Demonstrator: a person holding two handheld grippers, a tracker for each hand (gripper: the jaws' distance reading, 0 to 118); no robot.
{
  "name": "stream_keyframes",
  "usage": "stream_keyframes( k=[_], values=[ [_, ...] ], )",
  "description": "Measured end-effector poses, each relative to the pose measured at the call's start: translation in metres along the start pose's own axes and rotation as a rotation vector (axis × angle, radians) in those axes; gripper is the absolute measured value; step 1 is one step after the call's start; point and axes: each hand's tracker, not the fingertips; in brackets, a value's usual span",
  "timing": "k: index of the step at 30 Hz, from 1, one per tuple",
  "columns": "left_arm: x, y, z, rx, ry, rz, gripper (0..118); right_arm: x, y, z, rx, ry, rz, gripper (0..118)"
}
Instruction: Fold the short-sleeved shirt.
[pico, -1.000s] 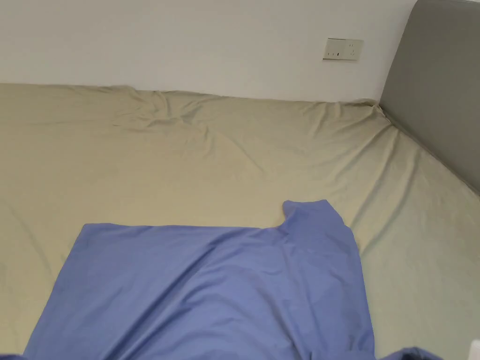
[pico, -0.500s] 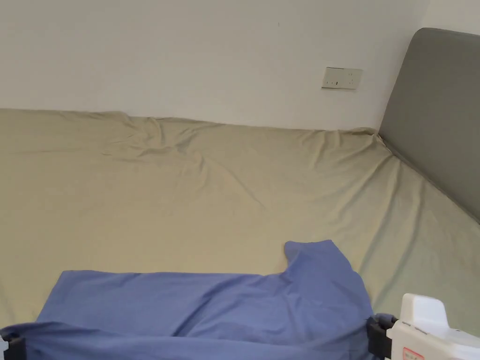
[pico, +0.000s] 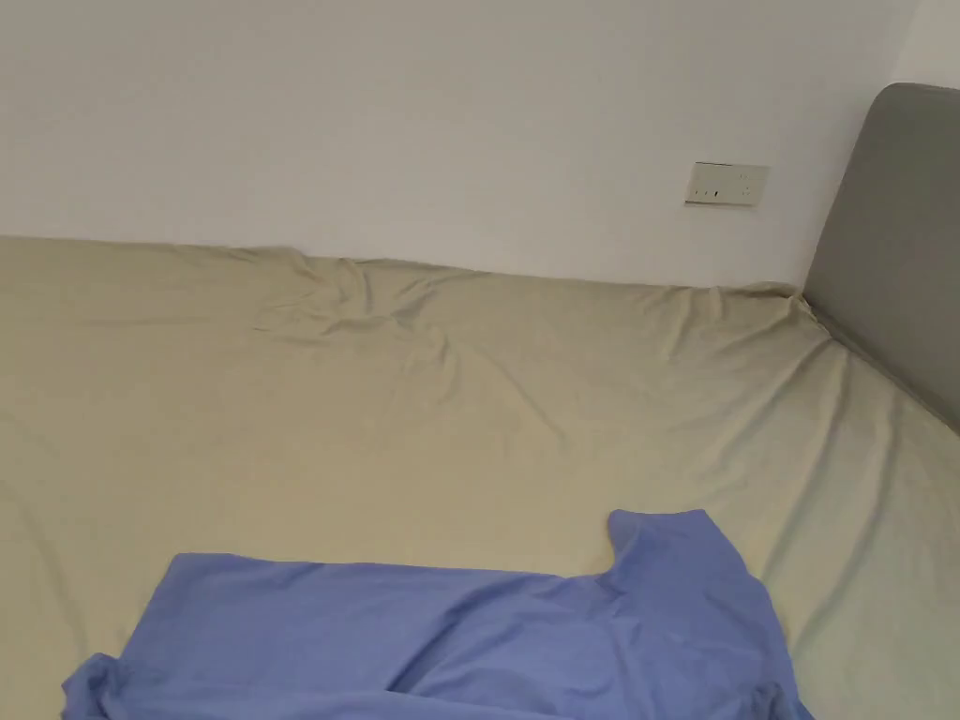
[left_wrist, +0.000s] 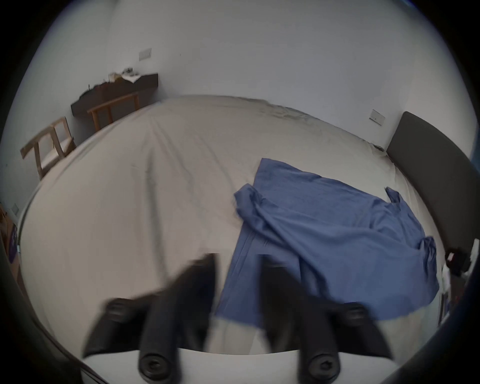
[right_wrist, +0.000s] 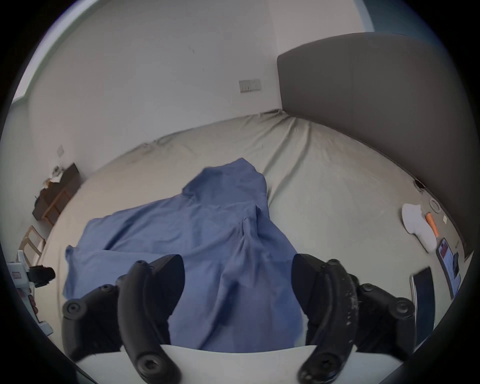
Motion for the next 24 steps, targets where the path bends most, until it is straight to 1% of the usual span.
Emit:
stream_keyframes(
  k=[1,2,4,6,9,10,11,12,13,15,18,22,23,24],
  values=[
    [-0.003,-0.005,0.007,-0.007,0.003,-0.006,2,0.002,-0.005,0.01,-0.004,0.021,-0.008,66],
    [-0.007,-0.01,0.016,-0.011,-0.001,-0.004,0,0.004,-0.011,0.022,-0.01,0.032,-0.017,46],
    [-0.012,-0.018,0.025,-0.042,-0.031,-0.016,0,0.003,-0.023,0.039,-0.008,0.027,-0.023,2],
    [-0.019,-0.027,0.035,-0.043,-0.045,0.021,0,0.001,-0.04,0.057,-0.021,0.002,-0.028,1],
    [-0.033,-0.035,0.031,-0.059,-0.073,0.079,1,-0.002,-0.065,0.075,-0.075,0.032,-0.045,1],
    [-0.036,-0.035,0.028,-0.064,-0.08,0.086,13,-0.003,-0.071,0.079,-0.084,0.029,-0.059,2],
    [-0.037,-0.034,0.022,-0.073,-0.089,0.1,33,-0.003,-0.078,0.083,-0.103,0.026,-0.08,2],
    [-0.039,-0.032,0.017,-0.078,-0.085,0.111,58,-0.002,-0.083,0.082,-0.118,0.027,-0.097,2],
    [-0.04,-0.03,0.012,-0.082,-0.09,0.118,77,-0.002,-0.086,0.083,-0.123,0.024,-0.113,1],
    [-0.037,-0.025,-0.001,-0.088,-0.127,0.121,78,0.0,-0.089,0.085,-0.135,0.025,-0.147,2],
    [-0.03,-0.017,-0.025,-0.086,-0.159,0.107,78,0.002,-0.089,0.085,-0.133,0.016,-0.166,2],
    [-0.014,-0.013,-0.057,-0.158,-0.131,0.024,77,0.004,-0.082,0.086,-0.128,-0.009,-0.152,1],
    [-0.007,-0.015,-0.061,-0.177,-0.129,-0.011,76,0.005,-0.08,0.086,-0.124,-0.012,-0.148,1],
    [-0.004,-0.017,-0.062,-0.182,-0.135,-0.038,72,0.006,-0.078,0.085,-0.121,-0.018,-0.145,2]
  ],
)
